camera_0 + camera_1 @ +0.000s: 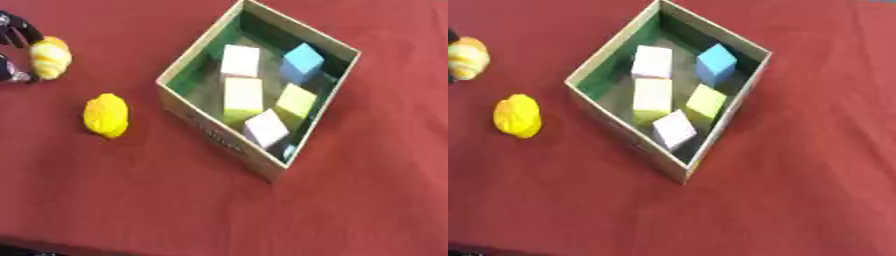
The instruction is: Pick up objects on the table and place them in the box.
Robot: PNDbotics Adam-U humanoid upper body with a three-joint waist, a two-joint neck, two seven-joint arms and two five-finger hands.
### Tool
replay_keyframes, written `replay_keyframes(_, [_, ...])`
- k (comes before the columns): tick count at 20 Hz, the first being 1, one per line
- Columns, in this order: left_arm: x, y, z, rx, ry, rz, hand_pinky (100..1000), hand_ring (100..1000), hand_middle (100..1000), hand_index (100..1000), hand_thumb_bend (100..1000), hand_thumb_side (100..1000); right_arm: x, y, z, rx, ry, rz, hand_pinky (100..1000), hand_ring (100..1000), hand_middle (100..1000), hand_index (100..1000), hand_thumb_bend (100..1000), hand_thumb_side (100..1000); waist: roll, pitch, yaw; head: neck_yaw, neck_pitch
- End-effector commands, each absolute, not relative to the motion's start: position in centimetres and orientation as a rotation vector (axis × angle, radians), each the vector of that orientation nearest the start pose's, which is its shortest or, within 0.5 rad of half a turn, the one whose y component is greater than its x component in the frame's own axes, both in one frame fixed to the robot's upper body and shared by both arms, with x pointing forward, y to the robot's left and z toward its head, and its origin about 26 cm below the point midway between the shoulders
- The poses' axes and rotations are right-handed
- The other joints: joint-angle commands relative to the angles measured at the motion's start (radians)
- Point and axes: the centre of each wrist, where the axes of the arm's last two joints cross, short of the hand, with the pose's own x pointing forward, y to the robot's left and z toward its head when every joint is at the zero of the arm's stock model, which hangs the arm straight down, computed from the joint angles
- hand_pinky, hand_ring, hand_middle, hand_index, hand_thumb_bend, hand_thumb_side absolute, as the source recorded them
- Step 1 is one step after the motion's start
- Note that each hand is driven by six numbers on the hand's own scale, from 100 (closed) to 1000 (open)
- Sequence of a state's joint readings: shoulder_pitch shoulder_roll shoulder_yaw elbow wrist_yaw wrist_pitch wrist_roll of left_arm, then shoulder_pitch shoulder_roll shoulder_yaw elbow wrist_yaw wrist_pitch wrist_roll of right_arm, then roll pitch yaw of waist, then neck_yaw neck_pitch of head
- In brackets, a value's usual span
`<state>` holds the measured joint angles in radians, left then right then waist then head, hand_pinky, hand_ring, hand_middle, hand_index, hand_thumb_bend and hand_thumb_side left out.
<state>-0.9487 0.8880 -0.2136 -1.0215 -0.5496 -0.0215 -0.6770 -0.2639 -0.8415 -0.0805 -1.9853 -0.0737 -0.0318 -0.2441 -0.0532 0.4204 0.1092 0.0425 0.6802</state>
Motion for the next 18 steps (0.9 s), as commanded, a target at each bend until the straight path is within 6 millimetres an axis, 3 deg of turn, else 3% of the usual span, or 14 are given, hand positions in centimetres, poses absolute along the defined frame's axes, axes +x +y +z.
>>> replay_keyframes(1, [42.4,41.2,32.8,0.898,-1.109,-1.338,826,765,740,845,440,100,28.2,-34.4,27.6,-0.709,-2.326,0.498,817,804,623,815,100,575,0.002,-0.018,0.001,0.003,-0.012])
replay_keyframes(5, [42.5,40.9,33.0,0.917,-1.101,-1.331,794,719,680,790,358,100,28.2,-34.4,27.6,-0.710,-2.328,0.486,817,804,622,815,100,574,0.001,-0.014,-0.001,0.005,-0.013])
replay_keyframes(8, [42.7,40.7,32.8,0.967,-1.098,-1.318,792,717,678,787,355,100,28.2,-34.4,27.5,-0.709,-2.330,0.479,817,803,622,814,100,574,0.000,-0.012,-0.003,0.006,-0.014])
replay_keyframes(9, [42.7,40.7,32.8,0.976,-1.098,-1.317,766,682,643,754,310,100,28.2,-34.4,27.5,-0.708,-2.330,0.478,816,803,621,814,100,574,0.000,-0.012,-0.003,0.006,-0.015])
replay_keyframes(13, [43.1,39.8,32.5,1.046,-1.109,-1.306,701,587,571,672,291,100,28.2,-34.3,27.4,-0.698,-2.330,0.454,816,801,620,811,100,575,-0.003,-0.010,-0.007,0.010,-0.017])
replay_keyframes(18, [43.8,39.0,31.3,1.121,-1.124,-1.320,662,569,550,637,253,100,28.2,-34.4,27.2,-0.689,-2.330,0.428,813,800,619,803,100,576,-0.005,-0.011,-0.009,0.012,-0.016])
